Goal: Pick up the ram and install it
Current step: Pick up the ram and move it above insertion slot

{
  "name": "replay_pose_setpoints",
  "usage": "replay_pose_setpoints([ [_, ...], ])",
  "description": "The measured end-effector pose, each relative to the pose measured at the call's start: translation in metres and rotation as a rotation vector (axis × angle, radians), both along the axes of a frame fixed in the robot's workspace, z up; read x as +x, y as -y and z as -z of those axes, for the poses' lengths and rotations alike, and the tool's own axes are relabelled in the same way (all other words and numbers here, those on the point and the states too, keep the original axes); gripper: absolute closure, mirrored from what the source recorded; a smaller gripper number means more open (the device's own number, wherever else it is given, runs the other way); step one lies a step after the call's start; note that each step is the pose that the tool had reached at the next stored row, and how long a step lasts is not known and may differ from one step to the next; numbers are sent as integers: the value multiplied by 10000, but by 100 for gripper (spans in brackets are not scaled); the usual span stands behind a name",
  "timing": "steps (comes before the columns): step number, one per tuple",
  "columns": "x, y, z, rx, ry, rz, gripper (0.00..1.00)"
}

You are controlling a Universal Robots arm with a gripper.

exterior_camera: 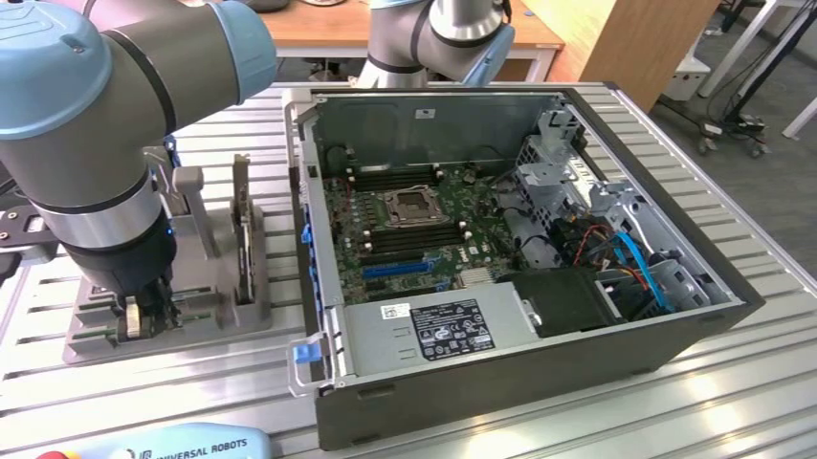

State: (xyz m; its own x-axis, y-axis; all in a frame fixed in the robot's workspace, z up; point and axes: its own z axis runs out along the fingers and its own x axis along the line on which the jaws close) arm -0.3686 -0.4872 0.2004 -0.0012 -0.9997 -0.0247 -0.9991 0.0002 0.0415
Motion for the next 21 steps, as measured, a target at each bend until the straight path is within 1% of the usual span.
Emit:
replay_pose_setpoints([
  [16,0,0,0,0,0,0,81],
  [17,0,0,0,0,0,0,83],
  [18,0,0,0,1,-1,0,89],
  [21,0,0,0,0,0,0,89],
])
